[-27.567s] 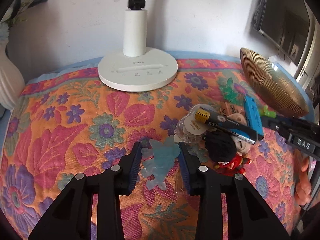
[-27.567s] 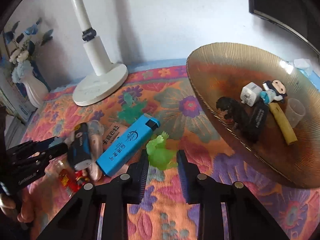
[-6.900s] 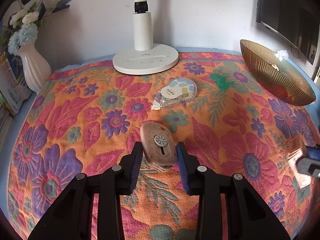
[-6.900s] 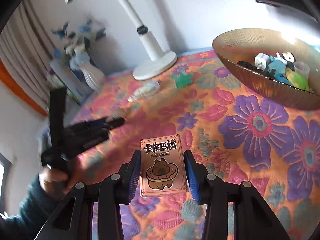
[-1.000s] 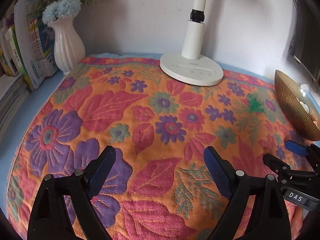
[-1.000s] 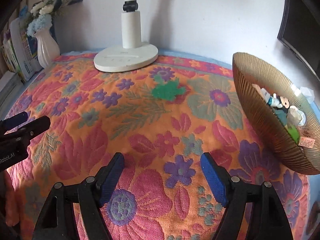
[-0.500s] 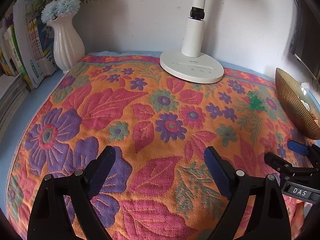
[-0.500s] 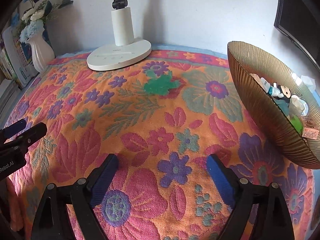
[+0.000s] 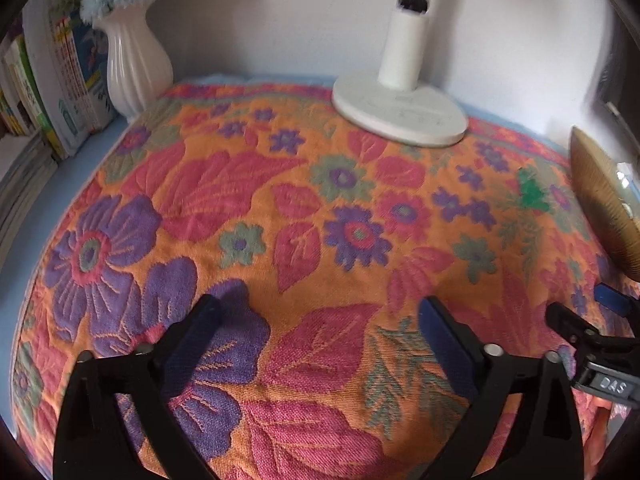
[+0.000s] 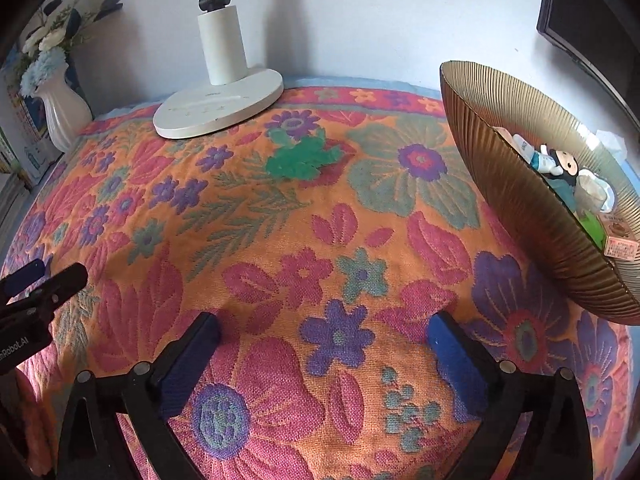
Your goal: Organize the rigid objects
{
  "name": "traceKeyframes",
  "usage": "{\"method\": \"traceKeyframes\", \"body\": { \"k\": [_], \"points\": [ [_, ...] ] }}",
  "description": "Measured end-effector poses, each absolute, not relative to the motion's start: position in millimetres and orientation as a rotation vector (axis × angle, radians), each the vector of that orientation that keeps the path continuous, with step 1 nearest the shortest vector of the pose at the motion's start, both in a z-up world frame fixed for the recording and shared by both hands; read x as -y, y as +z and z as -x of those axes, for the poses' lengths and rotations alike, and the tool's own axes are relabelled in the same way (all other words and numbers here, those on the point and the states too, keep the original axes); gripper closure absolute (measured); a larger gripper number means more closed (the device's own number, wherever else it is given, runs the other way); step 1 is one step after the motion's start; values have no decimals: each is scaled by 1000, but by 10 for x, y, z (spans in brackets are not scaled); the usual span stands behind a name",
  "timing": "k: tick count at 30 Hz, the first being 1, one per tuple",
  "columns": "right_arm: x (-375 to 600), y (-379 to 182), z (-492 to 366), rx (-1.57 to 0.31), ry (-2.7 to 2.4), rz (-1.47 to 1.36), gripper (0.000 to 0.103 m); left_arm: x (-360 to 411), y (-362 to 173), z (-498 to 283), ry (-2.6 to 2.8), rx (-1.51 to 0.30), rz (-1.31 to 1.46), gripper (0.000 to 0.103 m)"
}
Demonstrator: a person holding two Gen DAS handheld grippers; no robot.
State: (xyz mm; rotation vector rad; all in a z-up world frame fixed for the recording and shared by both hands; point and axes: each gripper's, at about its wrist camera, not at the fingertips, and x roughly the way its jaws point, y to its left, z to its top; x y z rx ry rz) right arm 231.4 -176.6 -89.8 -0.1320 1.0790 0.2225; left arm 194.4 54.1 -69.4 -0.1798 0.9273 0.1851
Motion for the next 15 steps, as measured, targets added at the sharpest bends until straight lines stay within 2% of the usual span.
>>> {"method": "traceKeyframes", "body": {
  "k": [15],
  "points": [
    [1790, -895, -2206, -1031, 229, 117, 0, -529, -716, -1940, 215, -912, 160, 0]
  ]
}}
